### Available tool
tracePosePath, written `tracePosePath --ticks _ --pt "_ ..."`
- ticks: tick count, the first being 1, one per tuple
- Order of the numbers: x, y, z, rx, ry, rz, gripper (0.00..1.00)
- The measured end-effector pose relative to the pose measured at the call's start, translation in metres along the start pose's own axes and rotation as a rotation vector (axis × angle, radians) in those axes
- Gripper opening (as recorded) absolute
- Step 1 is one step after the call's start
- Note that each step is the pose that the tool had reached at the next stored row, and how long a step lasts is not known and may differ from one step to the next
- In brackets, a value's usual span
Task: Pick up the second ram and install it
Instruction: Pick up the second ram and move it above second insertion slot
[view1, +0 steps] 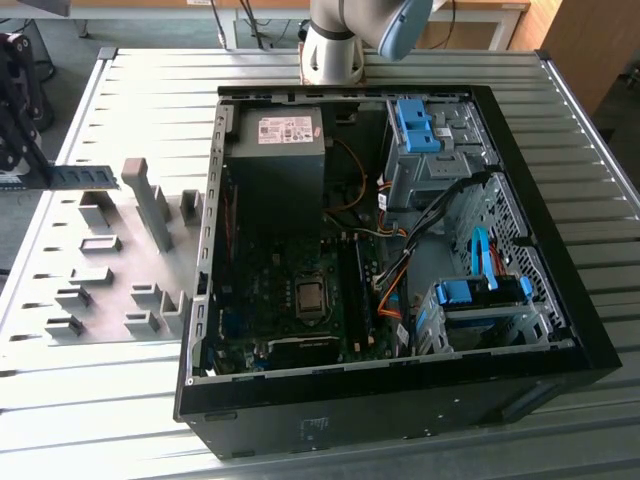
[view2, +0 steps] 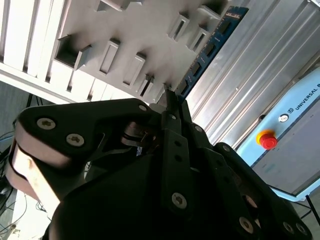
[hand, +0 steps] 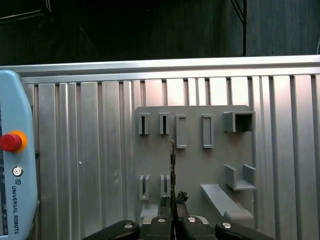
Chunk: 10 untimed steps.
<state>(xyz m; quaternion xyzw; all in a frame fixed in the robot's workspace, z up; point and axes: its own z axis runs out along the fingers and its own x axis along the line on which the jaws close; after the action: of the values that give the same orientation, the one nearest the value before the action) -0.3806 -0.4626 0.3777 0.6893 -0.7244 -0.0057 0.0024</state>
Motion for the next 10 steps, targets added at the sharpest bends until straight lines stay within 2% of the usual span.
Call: tracePosePath --ticks 4,10 --pt "0.0000 0.0001 -0.0084 0.0001 -0.0001 0.000 0.14" --pt "0.0000 0.0001 -0.0087 0.0003 -0.0002 0.000 0.14"
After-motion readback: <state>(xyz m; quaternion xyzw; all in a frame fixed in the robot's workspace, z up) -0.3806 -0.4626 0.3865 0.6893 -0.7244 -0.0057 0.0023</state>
